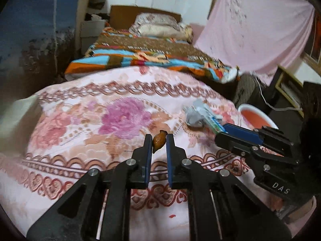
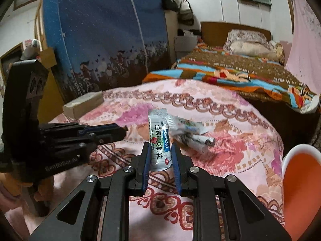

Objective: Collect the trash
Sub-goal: 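Carry the toothpaste tube and brown piece over the orange basin with both tools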

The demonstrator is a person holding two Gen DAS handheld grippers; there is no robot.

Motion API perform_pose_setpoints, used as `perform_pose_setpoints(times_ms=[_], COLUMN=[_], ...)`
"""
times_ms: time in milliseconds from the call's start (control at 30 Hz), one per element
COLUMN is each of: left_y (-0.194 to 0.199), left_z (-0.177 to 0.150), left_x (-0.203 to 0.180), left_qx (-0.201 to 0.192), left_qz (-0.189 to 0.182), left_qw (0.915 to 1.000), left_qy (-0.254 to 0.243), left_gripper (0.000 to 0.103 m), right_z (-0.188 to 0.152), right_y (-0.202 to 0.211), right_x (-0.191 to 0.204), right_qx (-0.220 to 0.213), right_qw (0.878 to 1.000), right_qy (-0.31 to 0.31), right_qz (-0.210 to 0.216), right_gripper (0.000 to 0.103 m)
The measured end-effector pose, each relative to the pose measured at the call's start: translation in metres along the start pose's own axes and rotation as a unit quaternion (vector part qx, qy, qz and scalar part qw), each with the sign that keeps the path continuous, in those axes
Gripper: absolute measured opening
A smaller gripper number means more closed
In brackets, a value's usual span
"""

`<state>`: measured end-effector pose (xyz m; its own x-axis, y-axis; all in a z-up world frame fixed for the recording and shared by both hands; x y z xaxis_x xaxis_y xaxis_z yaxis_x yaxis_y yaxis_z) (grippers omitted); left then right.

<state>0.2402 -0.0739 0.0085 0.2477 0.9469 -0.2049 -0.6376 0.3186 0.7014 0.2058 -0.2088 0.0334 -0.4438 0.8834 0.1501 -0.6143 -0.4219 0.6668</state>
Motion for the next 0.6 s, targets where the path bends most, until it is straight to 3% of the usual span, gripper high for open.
perform_pose_setpoints(times_ms=[267, 600], left_y=[0.033, 0.049], left_z=[-0.003, -0.004], left_x=[-0.016, -0.028], left_qx=[-0.096, -0.144], left_qz=[0.038, 0.04], left_qw=[0.9942, 0.9878], left_qy=[-0.03, -0.045], left_gripper=[0.0, 0.0], right_z=[-0.001, -0.001], right_y=[0.024, 0.045], right_x=[0.007, 0.003], right_qx=[-0.064, -0.126], right_qw=[0.998, 0.992], right_qy=[0.017, 0.012], right_qz=[-0.005, -0.006], right_gripper=[0.019, 0.019])
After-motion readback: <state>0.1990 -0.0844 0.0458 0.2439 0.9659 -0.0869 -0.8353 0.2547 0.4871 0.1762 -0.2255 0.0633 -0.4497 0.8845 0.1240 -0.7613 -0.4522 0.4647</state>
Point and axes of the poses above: each gripper's, at about its wrist camera, not at the fingertips, and y roughly against the way its jaws point, x to its left, z to its top, the point moved 1 cm from there along -y, roughly the way its jaws point, and after that the axes turned 7 degrees about x, right-handed, at the moved point
